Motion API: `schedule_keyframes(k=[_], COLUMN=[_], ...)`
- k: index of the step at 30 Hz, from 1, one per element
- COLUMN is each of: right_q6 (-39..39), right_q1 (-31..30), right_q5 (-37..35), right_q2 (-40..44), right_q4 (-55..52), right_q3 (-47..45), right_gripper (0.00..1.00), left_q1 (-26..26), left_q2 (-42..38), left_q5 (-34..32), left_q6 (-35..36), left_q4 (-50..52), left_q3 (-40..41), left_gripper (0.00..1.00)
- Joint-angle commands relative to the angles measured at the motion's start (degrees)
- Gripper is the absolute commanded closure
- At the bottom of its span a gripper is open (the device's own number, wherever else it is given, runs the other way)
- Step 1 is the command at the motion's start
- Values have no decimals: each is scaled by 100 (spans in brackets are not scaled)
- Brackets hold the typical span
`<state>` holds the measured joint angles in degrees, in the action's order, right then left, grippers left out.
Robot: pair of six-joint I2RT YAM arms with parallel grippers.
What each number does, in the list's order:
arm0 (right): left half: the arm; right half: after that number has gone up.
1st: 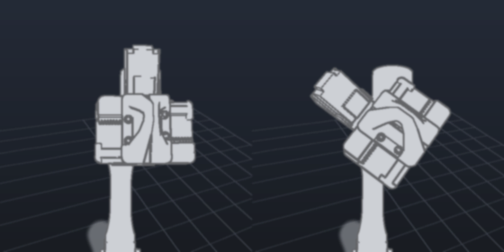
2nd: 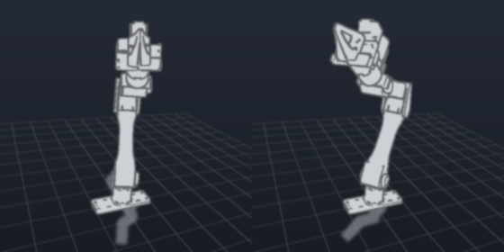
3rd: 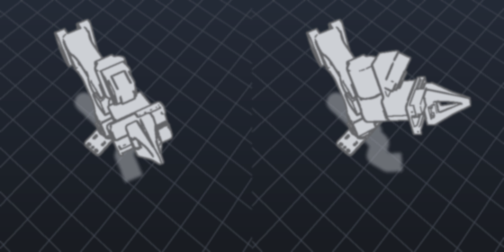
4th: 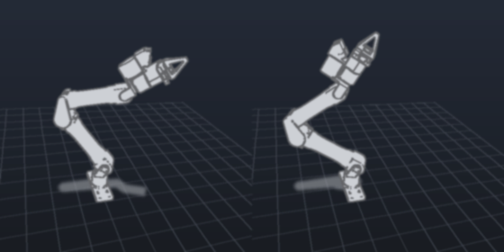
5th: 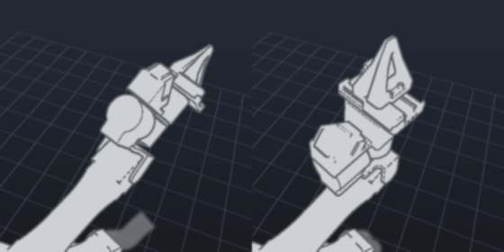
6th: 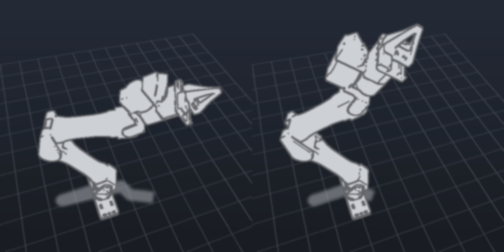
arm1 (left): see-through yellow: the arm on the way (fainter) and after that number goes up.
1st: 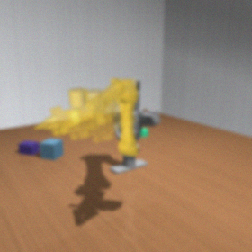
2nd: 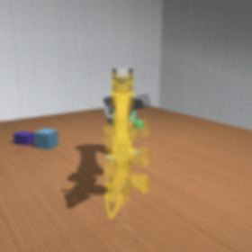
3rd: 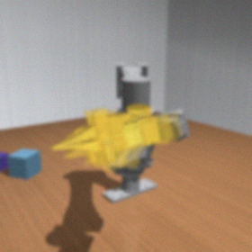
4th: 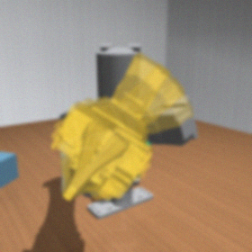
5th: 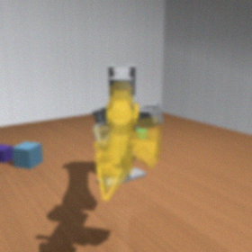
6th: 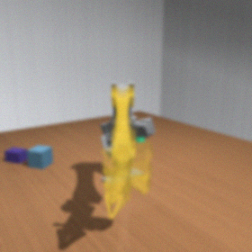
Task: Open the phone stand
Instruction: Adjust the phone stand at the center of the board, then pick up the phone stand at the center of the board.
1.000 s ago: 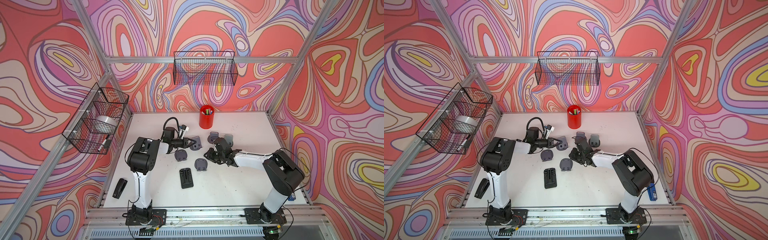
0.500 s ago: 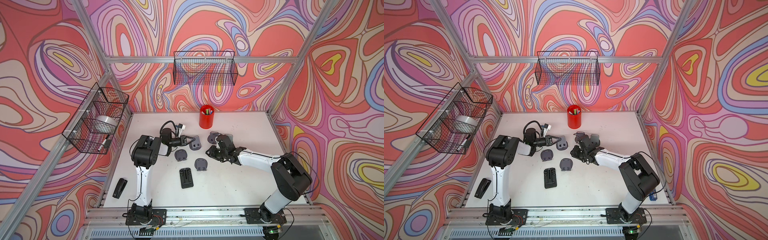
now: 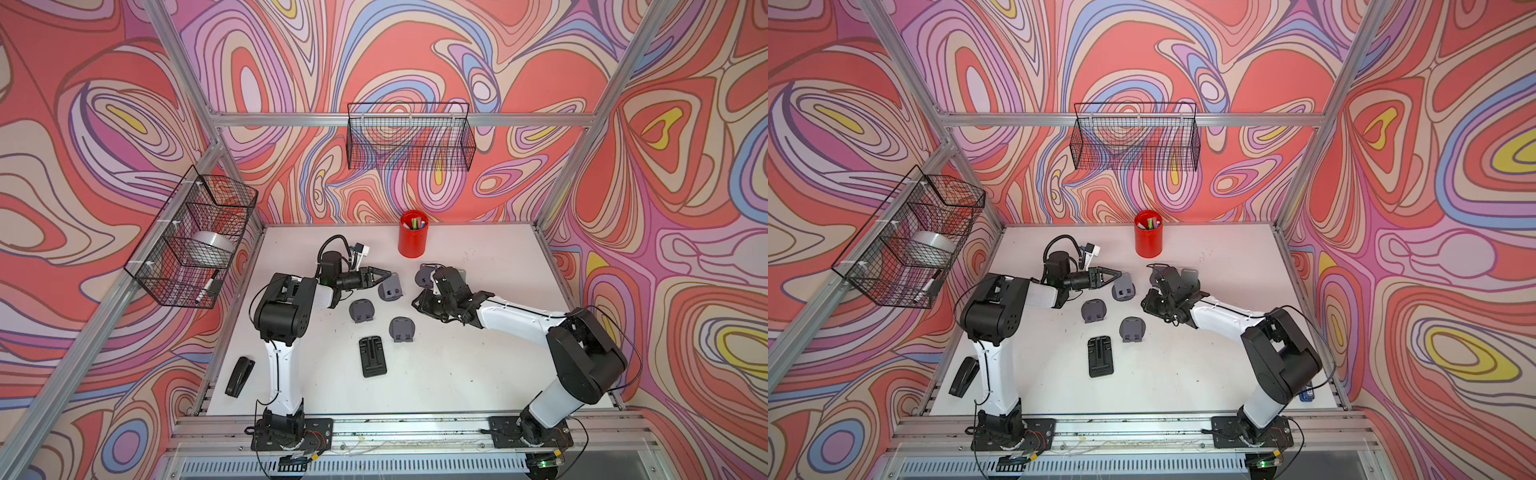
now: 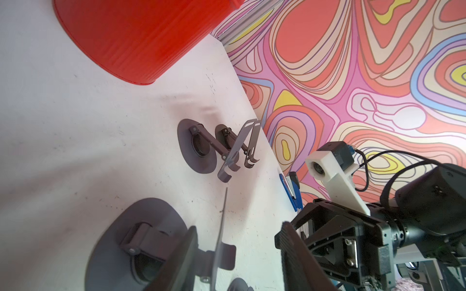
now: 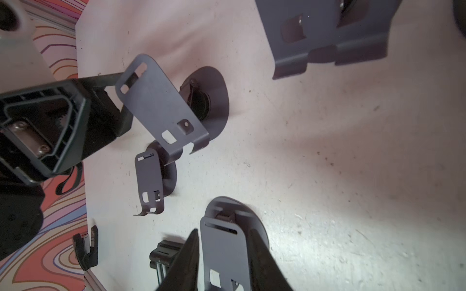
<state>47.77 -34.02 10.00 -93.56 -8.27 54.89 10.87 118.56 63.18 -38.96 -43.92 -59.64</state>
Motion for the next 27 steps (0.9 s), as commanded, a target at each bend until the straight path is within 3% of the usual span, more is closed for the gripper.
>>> schedule_keyframes(k=[1,8,12,16,23,27], right_q6=[-245,-370,-139,136,452,512], right_q1=[30,-319,-707,-1133,-1399,-1423], right_q5=[-190,-675,-971,-1241,-1306,-1316], right_q2=[233,58,-329,-846,-1576,-1696], right_q4=[-470,-1730,-2227,-2830,-3304,-3373], right_q3=[305,999,1410,1899,2260,2282], right_gripper=[63,35,23,18,18,18], left_q1=[-32,-33,-33,-33,-33,-33], left_q2=[-634,-1868,-2624,-3474,-4901,-5249], left_q5=[-457,-1928,-2466,-2919,-3803,-4137], left_q6=[873,1651,1646,1550,1306,1388], left_q4=[1433,3746,4268,4779,5437,6075], left_q3=[-233,-357,-136,102,400,252], left_gripper=[49,41,22,0,0,0])
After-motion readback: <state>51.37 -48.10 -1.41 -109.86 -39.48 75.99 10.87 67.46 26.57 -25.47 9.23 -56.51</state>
